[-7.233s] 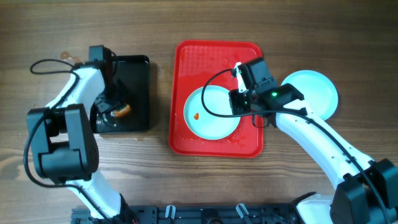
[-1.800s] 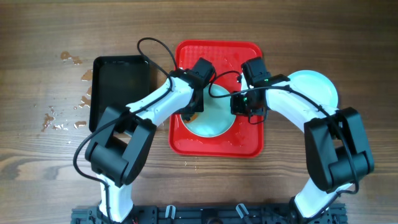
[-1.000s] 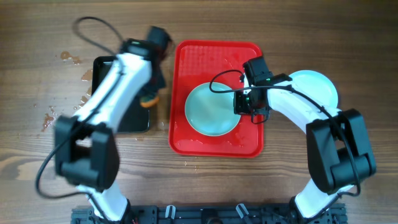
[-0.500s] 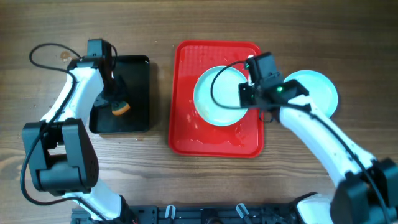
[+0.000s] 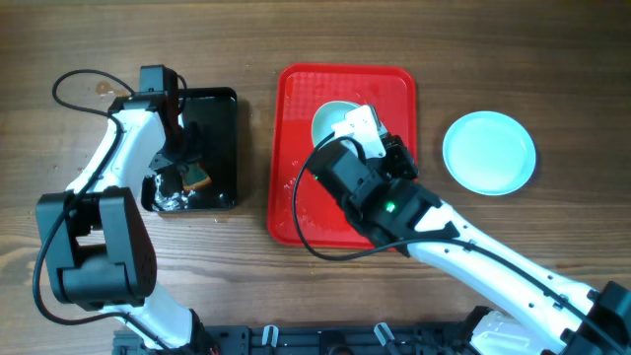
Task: Clean dirty plates on tray and stack at the side
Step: 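Tilt up the last plate with right gripper and lift it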
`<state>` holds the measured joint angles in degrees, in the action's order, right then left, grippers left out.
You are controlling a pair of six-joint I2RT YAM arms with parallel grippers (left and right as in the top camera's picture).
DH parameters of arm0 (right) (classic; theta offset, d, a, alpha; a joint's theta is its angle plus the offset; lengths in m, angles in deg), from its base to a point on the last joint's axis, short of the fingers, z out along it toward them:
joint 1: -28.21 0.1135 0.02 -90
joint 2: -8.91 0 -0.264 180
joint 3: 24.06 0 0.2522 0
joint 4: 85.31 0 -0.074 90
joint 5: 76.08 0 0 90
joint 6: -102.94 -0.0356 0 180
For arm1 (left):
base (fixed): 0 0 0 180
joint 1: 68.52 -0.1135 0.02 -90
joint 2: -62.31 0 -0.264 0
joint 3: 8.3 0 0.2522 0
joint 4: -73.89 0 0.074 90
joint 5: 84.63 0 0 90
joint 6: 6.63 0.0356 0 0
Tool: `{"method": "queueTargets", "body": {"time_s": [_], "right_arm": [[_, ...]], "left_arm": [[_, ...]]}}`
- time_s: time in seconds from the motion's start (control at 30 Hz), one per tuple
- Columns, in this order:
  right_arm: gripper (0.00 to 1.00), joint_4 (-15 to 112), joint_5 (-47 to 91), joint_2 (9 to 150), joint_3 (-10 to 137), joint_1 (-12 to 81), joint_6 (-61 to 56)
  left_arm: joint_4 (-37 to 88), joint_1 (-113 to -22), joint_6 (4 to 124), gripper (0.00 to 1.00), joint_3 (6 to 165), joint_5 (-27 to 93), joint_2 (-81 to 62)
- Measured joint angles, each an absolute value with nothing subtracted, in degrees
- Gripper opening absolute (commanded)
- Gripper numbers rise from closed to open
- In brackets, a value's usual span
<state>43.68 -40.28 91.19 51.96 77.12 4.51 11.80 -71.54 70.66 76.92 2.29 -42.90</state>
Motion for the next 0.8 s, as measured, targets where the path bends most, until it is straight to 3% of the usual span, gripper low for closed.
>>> {"method": "queueTargets", "body": {"time_s": [0.27,0.8], "right_arm": [[0.04,45.51,-54.88,91.19,51.96,81.05,10.3],[0.04,49.29,-57.85,91.19,51.96,81.12,13.03]], "left_arm": [[11.82,-71.54,70.66,1.0,76.92,2.29,-42.9],[11.8,-71.54,70.66,1.0,76.92,2.29,-42.9]]}}
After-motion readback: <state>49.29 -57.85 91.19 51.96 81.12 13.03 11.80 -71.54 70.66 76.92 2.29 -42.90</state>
